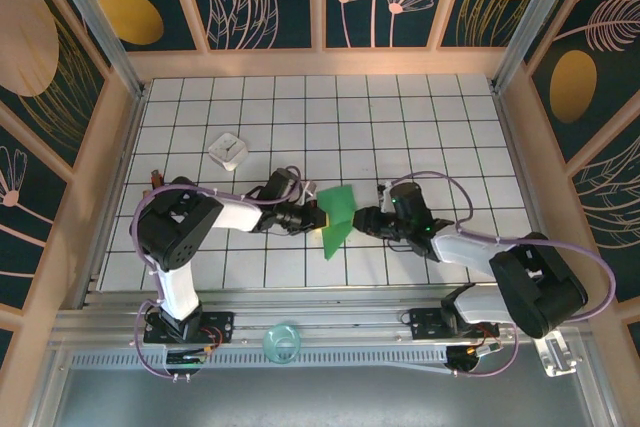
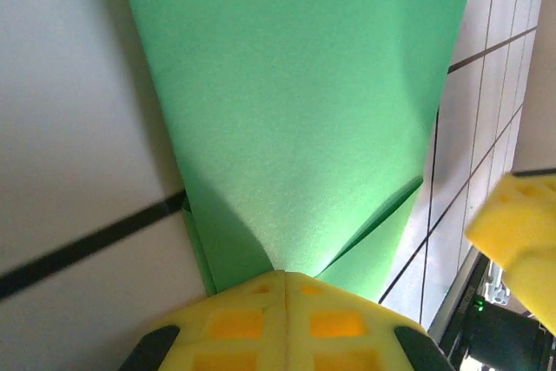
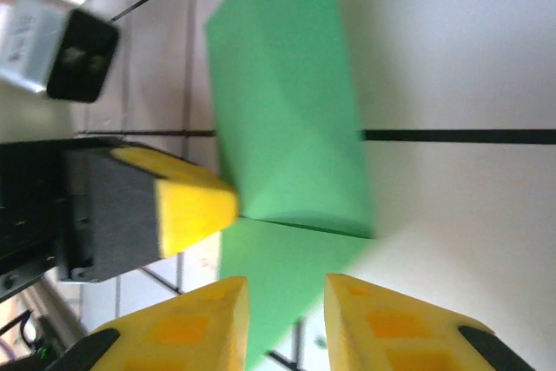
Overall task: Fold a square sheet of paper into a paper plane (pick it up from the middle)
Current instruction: Perform the fifth fold on the wing at the bottom-center of the table.
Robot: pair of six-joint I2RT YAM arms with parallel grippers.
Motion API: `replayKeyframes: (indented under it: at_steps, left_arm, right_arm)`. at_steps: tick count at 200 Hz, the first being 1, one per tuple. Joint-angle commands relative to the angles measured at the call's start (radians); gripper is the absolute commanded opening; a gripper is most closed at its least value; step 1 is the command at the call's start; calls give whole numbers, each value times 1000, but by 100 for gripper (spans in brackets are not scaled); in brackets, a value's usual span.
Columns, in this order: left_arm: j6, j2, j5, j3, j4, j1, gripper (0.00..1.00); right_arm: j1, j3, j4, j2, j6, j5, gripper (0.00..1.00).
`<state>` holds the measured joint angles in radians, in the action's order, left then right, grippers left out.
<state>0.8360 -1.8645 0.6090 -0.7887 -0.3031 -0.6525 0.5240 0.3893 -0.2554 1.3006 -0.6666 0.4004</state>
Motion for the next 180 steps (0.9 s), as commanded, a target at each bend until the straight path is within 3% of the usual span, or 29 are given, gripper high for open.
replayKeyframes:
  at_steps: [1,40,102,117,152,180]
  left_arm:
    - [-151,-46,23,-55,131,18,1]
    - [-197,-70,37,-81,169,26,1]
    - [-227,-84,45,-102,192,30,1]
    - [-233,-86,46,-106,194,30,1]
    - [-262,-80,36,-137,219,33,2]
    - [-285,44,-68,-98,182,25,20]
  right_arm:
    - [-75,41,119,2,41,29,31]
    - [-91,42,71,48,19,89,37]
    - [-69,87,-31,180,14,136,35]
    - [-64,99,-62,212,6,149,31]
    - [-61,117,-44,210,-24,110,7]
    - [-40,112,24,143,-148,44,0]
